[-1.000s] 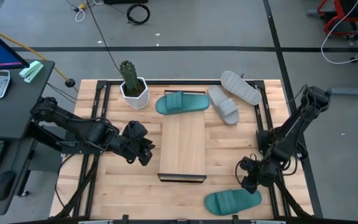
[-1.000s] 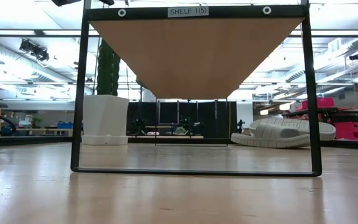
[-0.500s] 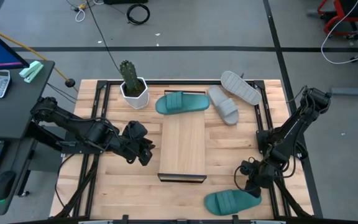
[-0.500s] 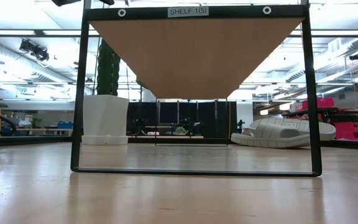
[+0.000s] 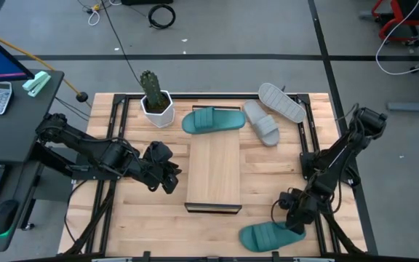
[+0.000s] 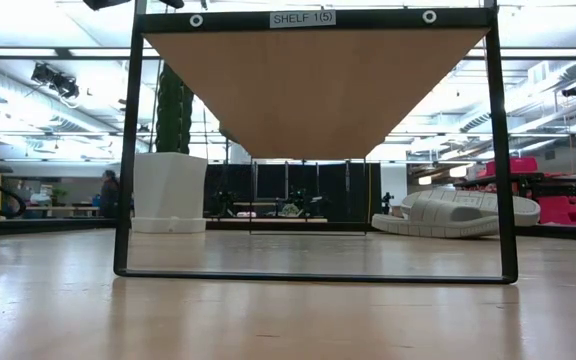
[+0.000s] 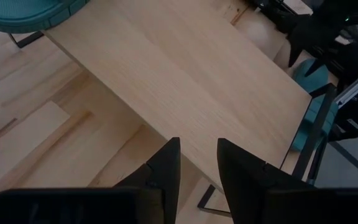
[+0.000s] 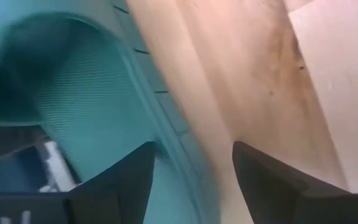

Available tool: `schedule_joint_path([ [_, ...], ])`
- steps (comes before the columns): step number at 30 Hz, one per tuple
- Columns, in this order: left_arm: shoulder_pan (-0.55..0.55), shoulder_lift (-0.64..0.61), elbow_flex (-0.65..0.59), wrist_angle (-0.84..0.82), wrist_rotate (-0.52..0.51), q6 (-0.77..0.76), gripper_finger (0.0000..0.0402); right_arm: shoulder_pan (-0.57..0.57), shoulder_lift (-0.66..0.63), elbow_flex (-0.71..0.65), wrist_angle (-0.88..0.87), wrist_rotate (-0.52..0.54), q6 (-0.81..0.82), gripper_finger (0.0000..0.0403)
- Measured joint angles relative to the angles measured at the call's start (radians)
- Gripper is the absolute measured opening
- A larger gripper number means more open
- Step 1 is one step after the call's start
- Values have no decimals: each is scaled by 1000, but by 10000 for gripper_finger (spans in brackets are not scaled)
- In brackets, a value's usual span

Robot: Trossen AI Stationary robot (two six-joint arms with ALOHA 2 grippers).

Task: Pick and place slides into the shelf
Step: Put the green slide on the shelf

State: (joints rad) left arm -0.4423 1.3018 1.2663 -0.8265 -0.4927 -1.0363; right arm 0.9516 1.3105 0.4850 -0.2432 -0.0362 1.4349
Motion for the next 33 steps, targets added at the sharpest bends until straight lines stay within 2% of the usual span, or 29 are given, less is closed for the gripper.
schedule_joint_path([
  [6, 0, 0, 0, 0, 0, -1, 111, -1, 67, 1, 84, -19, -37, 232],
  [15, 0, 0, 0, 0, 0, -8, 110, 1, 90, 5, 126, -11, -103, 207],
  [24, 0, 0, 0, 0, 0, -27, 108, 1, 154, 9, 181, 0, -131, 200],
  [27, 0, 0, 0, 0, 0, -27, 107, 1, 155, 8, 181, 2, -138, 179],
  [33, 1, 0, 0, -1, 0, -27, 107, 2, 156, 6, 177, 13, -142, 99],
])
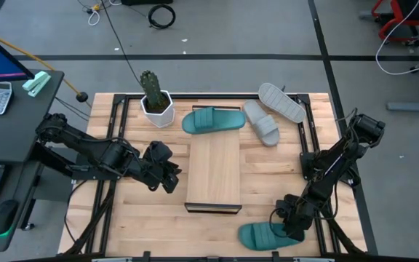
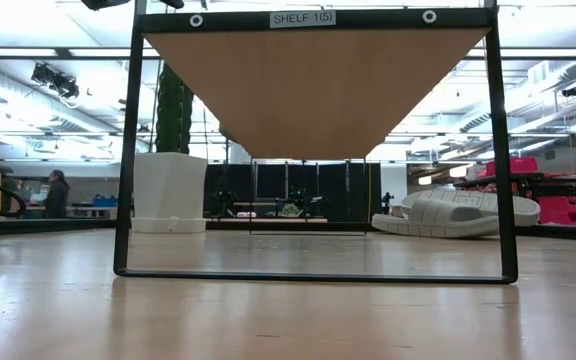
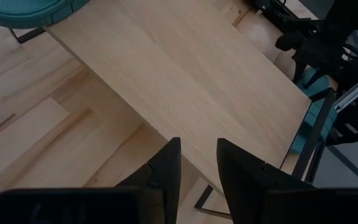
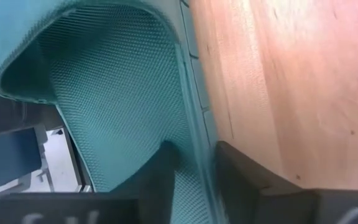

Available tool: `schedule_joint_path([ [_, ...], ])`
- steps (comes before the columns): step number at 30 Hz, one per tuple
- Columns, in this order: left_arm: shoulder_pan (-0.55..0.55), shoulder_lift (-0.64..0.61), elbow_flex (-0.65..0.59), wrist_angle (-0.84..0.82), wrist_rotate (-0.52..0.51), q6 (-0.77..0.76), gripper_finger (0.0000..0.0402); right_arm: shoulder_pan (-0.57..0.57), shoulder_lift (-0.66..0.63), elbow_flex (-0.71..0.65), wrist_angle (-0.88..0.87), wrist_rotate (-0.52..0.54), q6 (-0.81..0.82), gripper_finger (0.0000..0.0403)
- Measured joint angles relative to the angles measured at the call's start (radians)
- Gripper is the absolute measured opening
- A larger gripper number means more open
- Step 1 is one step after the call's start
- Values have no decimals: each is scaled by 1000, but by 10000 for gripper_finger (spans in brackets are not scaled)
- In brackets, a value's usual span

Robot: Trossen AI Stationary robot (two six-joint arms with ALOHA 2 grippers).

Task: Pick and place slides into the shelf
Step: Put the green slide on the shelf

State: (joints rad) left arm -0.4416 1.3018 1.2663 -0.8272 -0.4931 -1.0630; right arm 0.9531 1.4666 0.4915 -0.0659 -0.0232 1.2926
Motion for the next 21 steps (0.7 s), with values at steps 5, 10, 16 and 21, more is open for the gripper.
schedule_joint_path([
  [5, 0, 0, 0, 0, 0, 1, 107, 0, 0, -1, -3, 5, -15, 60],
  [10, 0, 0, 0, -1, 0, 1, 106, 0, -4, -2, -4, 6, -13, 59],
  [16, 0, 0, 0, -4, -1, 12, 105, -1, -59, -6, -10, -2, -35, 51],
  [21, 0, 0, 0, -18, 0, 12, 99, 4, -100, -6, -19, -43, -34, 47],
])
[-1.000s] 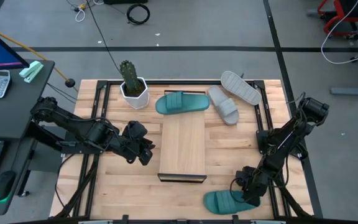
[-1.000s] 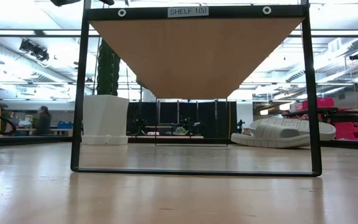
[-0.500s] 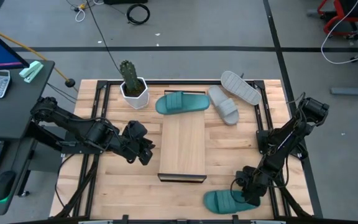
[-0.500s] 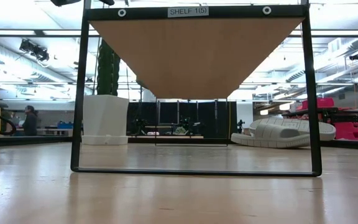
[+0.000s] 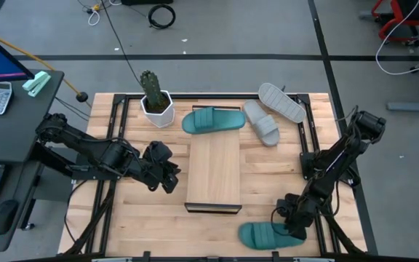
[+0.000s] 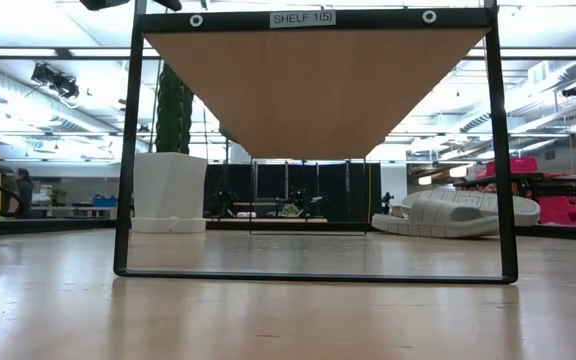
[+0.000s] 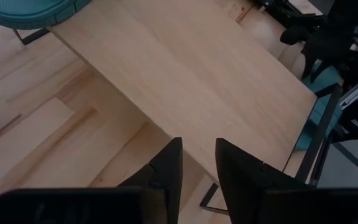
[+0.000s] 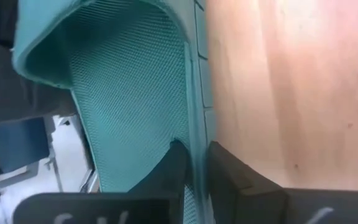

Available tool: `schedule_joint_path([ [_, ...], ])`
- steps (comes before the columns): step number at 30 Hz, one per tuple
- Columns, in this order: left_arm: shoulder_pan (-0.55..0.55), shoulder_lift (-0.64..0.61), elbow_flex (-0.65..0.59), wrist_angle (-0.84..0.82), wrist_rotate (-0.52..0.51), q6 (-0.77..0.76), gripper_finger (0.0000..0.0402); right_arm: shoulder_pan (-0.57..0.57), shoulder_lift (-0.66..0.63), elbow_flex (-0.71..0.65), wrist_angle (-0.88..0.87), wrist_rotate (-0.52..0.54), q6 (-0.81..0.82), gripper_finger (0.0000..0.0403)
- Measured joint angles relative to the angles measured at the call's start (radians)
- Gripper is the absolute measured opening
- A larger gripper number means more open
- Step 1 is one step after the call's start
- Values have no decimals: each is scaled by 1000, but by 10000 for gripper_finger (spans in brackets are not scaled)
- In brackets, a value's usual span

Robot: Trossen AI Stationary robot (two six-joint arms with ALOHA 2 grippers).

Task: Pick and place slides into the shelf
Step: Put the green slide on the shelf

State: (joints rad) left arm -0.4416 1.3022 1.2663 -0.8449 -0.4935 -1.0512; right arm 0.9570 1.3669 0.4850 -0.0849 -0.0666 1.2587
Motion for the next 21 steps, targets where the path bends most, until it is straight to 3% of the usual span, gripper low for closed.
schedule_joint_path([
  [11, 0, 0, 0, -20, -3, 0, 98, 48, -80, 0, 65, -76, 2, 38],
  [21, 0, 0, 0, -22, -3, 0, 95, 53, -214, 18, 96, -74, -1, 35],
])
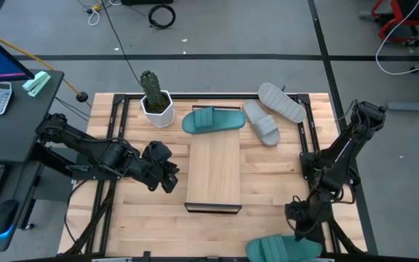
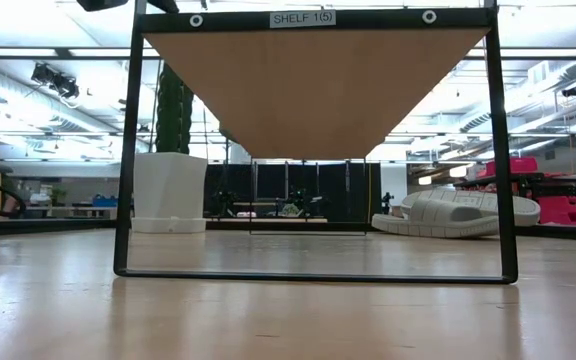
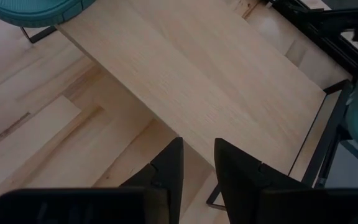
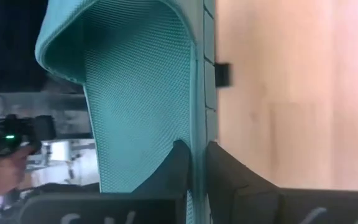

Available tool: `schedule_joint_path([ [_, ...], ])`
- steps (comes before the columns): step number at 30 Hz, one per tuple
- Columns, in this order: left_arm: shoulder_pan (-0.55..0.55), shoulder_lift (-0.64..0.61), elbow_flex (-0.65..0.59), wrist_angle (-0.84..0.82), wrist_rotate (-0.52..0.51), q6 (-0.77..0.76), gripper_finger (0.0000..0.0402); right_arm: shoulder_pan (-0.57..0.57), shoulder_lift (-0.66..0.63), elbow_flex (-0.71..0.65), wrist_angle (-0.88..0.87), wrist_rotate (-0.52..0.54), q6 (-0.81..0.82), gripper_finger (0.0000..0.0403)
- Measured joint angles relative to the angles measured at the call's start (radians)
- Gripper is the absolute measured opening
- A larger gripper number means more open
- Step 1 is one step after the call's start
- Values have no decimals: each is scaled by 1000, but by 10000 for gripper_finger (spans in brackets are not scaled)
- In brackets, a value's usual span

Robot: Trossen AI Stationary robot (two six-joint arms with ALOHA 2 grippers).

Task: Pick and place slides into the shelf
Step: Put the green slide on the shelf

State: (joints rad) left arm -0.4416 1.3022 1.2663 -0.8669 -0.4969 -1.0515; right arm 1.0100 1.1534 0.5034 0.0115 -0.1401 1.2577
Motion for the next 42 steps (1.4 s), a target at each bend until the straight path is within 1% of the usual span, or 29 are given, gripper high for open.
schedule_joint_path([
  [4, 0, 0, 0, -7, 0, 0, 93, -6, -28, 50, -37, 1, -10, 34],
  [11, 0, 0, 0, -34, 0, -1, 90, -56, -37, 190, -200, 1, -106, 34],
  [17, 0, 0, 0, -38, 0, 1, 93, -141, -37, 310, -373, 2, -199, 34],
  [24, 0, 0, 0, -39, 0, 16, 85, -278, -38, 417, -546, -9, -322, 32],
  [34, 0, 0, 0, -46, 0, 27, 91, -496, -38, 456, -569, -107, -421, 31],
  [42, -19, 0, 0, -47, 0, 42, 83, -673, -38, 459, -569, -165, -485, 30],
])
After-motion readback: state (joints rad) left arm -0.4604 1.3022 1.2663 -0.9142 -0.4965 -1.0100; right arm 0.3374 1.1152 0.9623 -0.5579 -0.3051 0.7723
